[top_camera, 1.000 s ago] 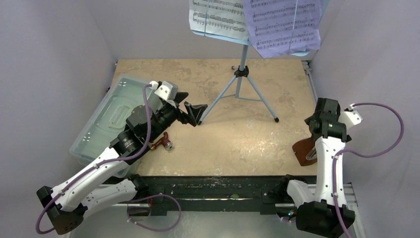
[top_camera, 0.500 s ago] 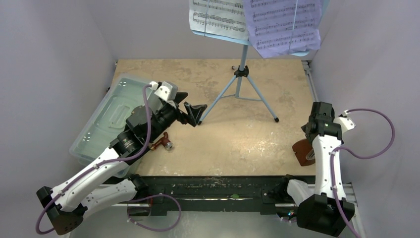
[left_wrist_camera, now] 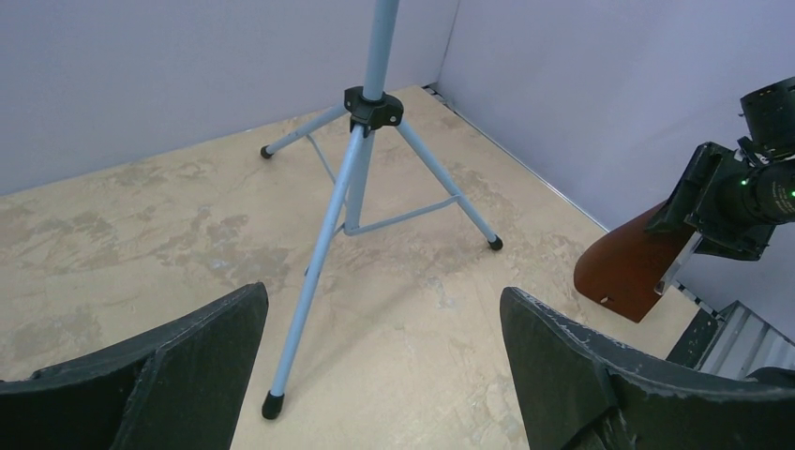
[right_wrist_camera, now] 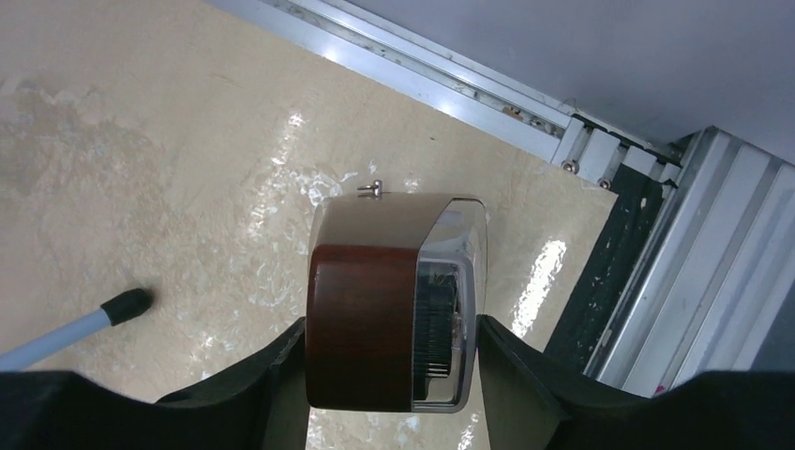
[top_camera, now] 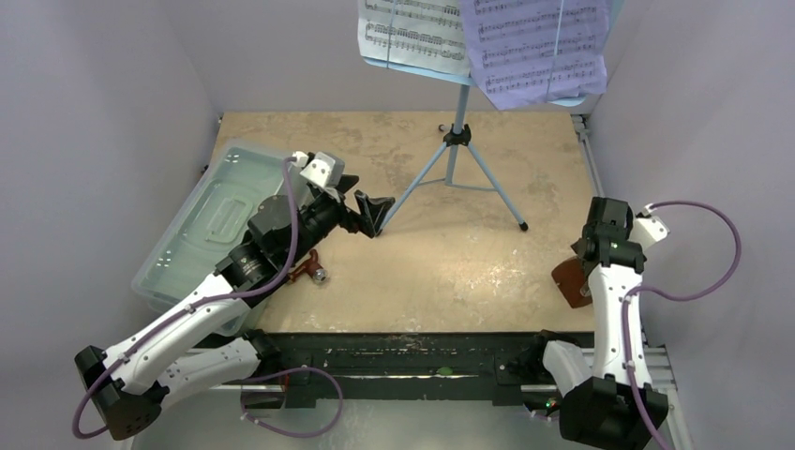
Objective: Set up the instrument practice props
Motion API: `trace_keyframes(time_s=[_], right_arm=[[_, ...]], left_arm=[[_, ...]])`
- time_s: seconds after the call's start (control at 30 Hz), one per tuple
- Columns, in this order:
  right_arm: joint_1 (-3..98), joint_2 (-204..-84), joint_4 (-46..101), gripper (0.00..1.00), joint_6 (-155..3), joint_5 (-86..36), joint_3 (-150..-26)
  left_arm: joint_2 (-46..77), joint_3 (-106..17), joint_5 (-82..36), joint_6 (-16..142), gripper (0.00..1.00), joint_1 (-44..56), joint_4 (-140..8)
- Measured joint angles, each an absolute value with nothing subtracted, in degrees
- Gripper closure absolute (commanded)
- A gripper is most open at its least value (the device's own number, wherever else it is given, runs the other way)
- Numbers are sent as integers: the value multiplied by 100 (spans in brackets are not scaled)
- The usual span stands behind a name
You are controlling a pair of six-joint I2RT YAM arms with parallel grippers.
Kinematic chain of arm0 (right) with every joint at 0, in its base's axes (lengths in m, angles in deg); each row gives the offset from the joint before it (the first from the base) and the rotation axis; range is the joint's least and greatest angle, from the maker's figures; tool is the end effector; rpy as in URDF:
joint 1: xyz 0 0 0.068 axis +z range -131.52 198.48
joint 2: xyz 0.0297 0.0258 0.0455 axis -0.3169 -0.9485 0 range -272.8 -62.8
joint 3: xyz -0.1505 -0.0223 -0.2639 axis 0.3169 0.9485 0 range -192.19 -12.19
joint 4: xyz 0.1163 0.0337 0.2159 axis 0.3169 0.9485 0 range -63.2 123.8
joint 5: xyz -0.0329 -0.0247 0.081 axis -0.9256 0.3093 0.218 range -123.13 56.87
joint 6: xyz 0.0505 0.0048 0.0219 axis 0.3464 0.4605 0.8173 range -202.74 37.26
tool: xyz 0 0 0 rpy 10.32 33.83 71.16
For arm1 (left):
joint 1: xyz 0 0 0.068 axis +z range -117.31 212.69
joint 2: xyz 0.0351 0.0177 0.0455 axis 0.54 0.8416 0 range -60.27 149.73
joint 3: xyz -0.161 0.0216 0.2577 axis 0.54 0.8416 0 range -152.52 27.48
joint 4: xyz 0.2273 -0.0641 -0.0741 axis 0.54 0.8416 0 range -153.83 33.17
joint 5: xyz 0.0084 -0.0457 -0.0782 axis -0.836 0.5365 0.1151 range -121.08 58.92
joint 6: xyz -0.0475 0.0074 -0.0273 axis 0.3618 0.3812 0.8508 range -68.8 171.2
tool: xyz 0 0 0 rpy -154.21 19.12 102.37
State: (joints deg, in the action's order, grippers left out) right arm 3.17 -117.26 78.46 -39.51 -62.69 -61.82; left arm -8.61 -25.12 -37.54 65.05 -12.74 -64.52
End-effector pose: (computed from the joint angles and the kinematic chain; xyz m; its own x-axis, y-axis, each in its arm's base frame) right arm 0.1309 -0.0550 0.3065 -0.2490 0.6857 -0.6840 0.9095 0.4083 0.0783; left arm 0.1267 -0.1226 0.4133 -0.1310 -0.2060 -0.9698 0.6154 0.7500 -0.2424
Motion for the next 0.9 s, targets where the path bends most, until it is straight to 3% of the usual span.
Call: trace_keyframes(time_s=[0.13,0.37,0.53,0.63,0.9], right_arm=[[850,-11664,7688,89,-4015,-6260,-6090],[2804,-11986,7553,93,-3663,-6267,-6260],[4262,-12379,7542,89,-3079,-6435,-6446],[5304,-12976,7608,77,-2605,-6566,-6835],[6769,-14471,7398,13,-1744,-6566,-8011]], left_arm=[[-795,-2509,-3738,6507,7,-1178,-6452],[-769,-2512,-3701,6511,7,-953,-6452],[-736,-2512,-3666,6514,8,-756,-6452],[-697,-2512,-3662,6516,8,-656,-6452],[-511,-2509,-3662,6518,8,-553,-6452]])
